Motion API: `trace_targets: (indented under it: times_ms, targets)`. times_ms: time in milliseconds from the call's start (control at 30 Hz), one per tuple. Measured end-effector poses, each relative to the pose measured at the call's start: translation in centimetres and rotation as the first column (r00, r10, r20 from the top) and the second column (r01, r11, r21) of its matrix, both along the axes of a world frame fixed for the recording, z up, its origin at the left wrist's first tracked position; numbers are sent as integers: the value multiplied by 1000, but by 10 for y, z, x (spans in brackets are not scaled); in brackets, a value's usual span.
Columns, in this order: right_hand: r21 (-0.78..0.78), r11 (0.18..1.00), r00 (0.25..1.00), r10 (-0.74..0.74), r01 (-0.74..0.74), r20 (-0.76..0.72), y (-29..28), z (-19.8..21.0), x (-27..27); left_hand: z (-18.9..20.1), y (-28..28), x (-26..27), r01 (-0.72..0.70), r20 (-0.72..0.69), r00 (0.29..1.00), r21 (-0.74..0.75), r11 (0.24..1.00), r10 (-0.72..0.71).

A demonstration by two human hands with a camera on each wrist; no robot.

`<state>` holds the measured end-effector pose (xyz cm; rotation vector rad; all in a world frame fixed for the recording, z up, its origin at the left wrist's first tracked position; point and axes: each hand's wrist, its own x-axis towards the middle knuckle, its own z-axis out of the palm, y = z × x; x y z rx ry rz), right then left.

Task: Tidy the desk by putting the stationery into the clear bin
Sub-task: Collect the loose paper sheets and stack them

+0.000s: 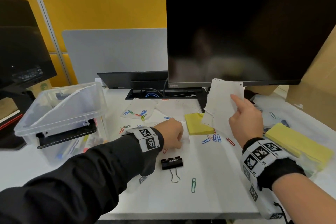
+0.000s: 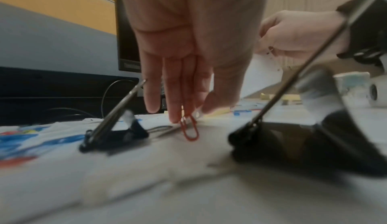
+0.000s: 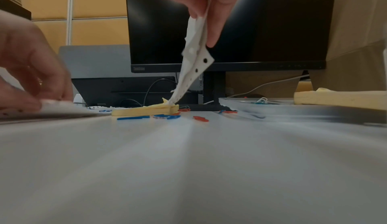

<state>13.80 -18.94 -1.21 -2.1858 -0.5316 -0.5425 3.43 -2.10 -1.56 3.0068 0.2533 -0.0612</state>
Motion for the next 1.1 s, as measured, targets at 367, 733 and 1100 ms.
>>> trace_targets:
  times_ms: [367,733,1100]
  targets:
    - [59,995,996,83,-85,31,1,4,-7,73,15,2,114,730,616,-455,883,296]
    - [140,900,910,400,-412,112,6,-2,-13,47,7,30,190,561,516,-812,552,647]
    - [150,957,962,224,-247,154,4,2,-10,3,30,17,-175,-71,984,-180,968,164]
